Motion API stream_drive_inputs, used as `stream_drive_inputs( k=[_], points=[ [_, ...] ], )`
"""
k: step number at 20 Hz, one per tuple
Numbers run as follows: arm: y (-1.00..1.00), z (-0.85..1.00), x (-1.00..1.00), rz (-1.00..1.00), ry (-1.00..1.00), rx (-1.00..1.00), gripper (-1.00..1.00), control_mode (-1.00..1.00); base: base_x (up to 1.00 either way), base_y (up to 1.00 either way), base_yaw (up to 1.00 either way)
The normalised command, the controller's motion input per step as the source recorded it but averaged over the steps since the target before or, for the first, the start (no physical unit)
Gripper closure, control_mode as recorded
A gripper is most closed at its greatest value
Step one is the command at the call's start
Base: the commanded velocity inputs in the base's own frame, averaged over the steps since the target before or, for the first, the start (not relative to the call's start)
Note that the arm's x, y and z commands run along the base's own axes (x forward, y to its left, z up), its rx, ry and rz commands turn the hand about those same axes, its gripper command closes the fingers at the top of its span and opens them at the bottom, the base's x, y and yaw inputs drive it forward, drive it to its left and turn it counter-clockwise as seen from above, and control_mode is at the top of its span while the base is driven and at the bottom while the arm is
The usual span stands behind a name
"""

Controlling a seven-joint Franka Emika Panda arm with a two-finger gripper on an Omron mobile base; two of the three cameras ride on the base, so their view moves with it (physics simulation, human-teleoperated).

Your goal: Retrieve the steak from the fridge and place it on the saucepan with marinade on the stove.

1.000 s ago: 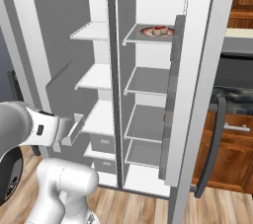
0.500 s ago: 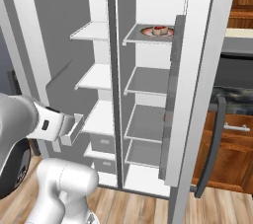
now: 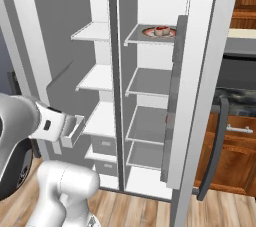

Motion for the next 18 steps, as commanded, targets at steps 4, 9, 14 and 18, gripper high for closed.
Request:
stream_drive_inputs(
  k=[4, 9, 14, 18],
  points=[
    [0.0, 0.0, 0.16, 0.0, 0.0, 0.0, -1.0, -1.0, 0.0, 0.0, 0.0],
    [-0.22, -0.03, 0.08, 0.0, 0.0, 0.0, -1.0, -1.0, 0.0, 0.0, 0.0],
    [-0.38, 0.0, 0.01, 0.0, 0.0, 0.0, -1.0, -1.0, 0.0, 0.0, 0.0],
    [-0.31, 0.0, 0.01, 0.0, 0.0, 0.0, -1.0, -1.0, 0.0, 0.0, 0.0]
  ],
)
